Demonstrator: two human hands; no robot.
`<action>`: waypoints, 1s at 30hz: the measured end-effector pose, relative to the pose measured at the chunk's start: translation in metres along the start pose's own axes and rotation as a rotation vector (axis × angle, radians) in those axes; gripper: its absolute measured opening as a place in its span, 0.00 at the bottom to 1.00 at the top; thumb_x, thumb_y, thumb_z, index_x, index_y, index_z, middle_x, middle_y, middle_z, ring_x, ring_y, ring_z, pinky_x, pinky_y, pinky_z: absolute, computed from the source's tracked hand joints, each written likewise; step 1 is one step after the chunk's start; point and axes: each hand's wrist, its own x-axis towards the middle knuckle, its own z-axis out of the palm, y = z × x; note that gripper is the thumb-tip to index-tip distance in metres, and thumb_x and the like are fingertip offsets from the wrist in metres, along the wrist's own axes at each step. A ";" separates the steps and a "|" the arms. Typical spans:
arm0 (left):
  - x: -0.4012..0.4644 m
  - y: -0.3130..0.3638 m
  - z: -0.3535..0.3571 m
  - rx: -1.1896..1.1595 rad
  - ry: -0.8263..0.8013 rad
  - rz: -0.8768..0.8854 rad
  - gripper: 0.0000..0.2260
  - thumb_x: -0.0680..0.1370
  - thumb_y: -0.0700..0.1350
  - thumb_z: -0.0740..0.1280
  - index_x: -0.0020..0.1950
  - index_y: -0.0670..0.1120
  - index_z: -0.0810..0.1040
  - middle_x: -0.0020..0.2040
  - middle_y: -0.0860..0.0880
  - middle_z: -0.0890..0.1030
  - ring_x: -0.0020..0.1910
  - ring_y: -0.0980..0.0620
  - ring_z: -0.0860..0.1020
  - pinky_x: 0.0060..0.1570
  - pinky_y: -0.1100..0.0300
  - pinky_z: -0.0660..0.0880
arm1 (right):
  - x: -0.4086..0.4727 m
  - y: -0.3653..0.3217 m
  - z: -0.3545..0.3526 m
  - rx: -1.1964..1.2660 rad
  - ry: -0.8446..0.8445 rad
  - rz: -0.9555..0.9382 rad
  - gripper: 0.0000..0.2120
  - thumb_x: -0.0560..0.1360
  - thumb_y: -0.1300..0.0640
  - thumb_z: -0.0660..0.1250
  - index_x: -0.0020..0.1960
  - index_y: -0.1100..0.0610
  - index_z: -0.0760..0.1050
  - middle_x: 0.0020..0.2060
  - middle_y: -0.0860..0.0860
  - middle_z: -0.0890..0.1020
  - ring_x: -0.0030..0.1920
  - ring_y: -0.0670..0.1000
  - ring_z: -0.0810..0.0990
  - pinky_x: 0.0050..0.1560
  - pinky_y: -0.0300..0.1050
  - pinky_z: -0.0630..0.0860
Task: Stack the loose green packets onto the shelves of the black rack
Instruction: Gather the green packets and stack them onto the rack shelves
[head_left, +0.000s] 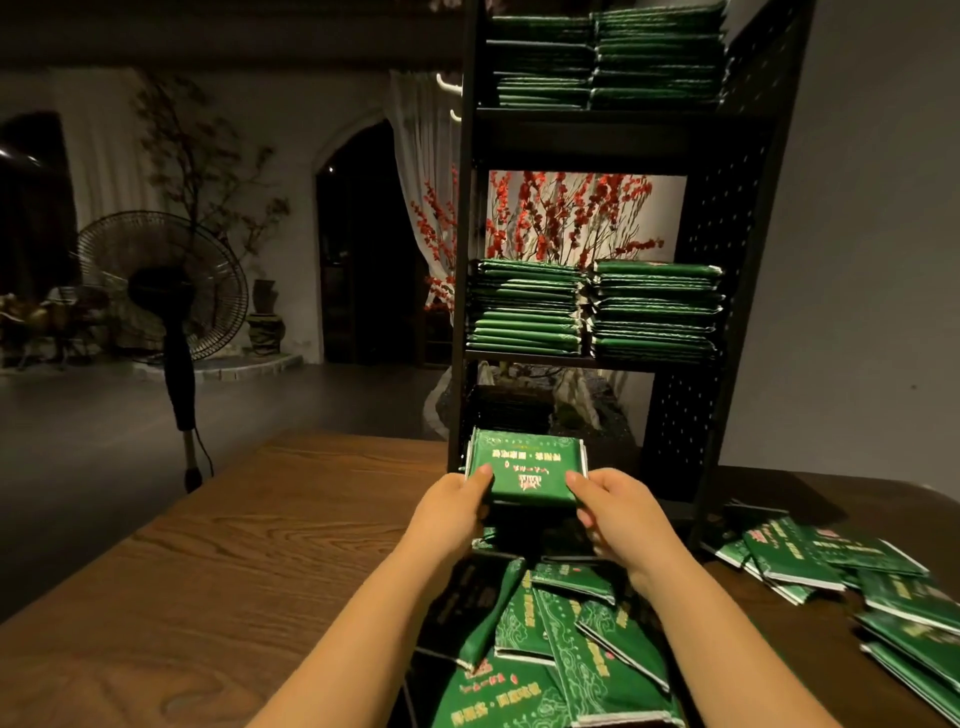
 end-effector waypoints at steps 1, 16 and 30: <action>0.006 0.002 0.001 -0.111 -0.001 -0.060 0.20 0.77 0.63 0.62 0.40 0.46 0.70 0.37 0.47 0.72 0.33 0.49 0.69 0.40 0.54 0.65 | 0.006 -0.004 0.003 0.014 0.012 0.010 0.16 0.80 0.49 0.64 0.38 0.56 0.68 0.23 0.47 0.70 0.22 0.46 0.62 0.24 0.39 0.60; 0.036 0.007 0.018 -0.803 0.091 -0.398 0.08 0.81 0.50 0.65 0.45 0.48 0.75 0.34 0.54 0.78 0.20 0.60 0.69 0.21 0.67 0.60 | 0.051 -0.015 0.023 0.322 0.117 0.283 0.10 0.83 0.52 0.60 0.55 0.57 0.73 0.38 0.53 0.79 0.27 0.47 0.66 0.23 0.37 0.61; 0.014 -0.005 0.005 -0.577 0.131 -0.230 0.06 0.81 0.44 0.63 0.48 0.43 0.77 0.49 0.52 0.82 0.34 0.55 0.75 0.36 0.61 0.66 | 0.006 0.004 0.007 -0.086 0.169 -0.038 0.05 0.79 0.60 0.63 0.49 0.54 0.78 0.45 0.51 0.81 0.41 0.50 0.78 0.37 0.40 0.72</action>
